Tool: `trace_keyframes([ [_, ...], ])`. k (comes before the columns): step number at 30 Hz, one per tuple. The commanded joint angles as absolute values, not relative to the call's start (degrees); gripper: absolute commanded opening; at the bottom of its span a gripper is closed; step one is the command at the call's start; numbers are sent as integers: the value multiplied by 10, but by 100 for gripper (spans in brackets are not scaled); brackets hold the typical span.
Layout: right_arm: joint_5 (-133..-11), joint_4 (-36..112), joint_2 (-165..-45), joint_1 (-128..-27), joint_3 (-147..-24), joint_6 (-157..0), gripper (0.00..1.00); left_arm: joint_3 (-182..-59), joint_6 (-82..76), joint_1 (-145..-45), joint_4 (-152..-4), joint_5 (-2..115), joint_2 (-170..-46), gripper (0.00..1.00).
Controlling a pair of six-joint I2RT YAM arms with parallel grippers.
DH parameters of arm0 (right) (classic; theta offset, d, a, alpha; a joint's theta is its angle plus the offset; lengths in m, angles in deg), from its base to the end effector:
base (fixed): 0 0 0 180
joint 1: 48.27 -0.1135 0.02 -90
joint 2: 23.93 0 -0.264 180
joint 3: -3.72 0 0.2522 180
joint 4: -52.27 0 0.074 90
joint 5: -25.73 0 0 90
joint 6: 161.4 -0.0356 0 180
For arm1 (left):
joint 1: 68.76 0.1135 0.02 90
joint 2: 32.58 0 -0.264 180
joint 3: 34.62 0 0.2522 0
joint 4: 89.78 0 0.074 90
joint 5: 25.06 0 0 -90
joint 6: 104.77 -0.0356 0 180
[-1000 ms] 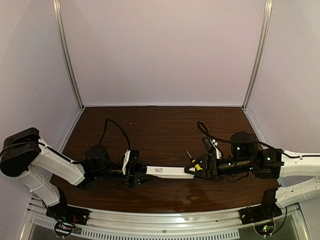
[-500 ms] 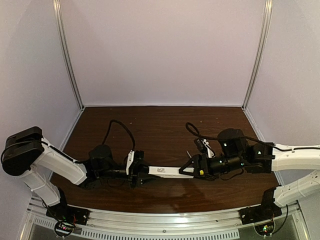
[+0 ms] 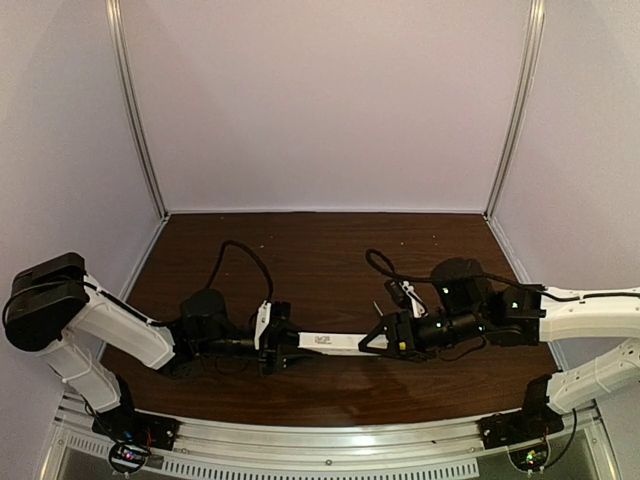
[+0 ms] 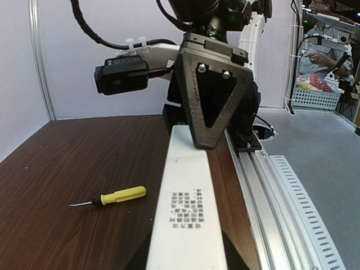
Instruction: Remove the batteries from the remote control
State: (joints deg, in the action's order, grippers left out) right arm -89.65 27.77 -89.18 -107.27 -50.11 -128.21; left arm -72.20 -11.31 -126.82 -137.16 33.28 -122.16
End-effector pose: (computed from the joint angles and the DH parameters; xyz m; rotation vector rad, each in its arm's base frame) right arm 0.1119 0.2159 0.2410 -0.3504 2.6085 1.4434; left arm 0.1308 -0.2452 0.1704 1.2040 1.3392 -1.2464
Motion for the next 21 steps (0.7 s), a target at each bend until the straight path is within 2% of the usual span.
trace_keyframes([
  [1,-885,268,-884,-1072,-513,-1271,68,-736,-122,-1265,-1391,335,-1225,0],
  [5,-874,261,-876,-1072,-513,-1271,74,-736,-122,-1265,-1390,332,-1224,0],
  [9,-854,265,-869,-1072,-514,-1274,74,-737,-124,-1265,-1388,331,-1225,0],
  [13,-853,268,-881,-1072,-515,-1277,68,-738,-124,-1265,-1386,331,-1225,0],
  [21,-860,273,-888,-1072,-509,-1272,48,-739,-126,-1265,-1383,332,-1228,0],
])
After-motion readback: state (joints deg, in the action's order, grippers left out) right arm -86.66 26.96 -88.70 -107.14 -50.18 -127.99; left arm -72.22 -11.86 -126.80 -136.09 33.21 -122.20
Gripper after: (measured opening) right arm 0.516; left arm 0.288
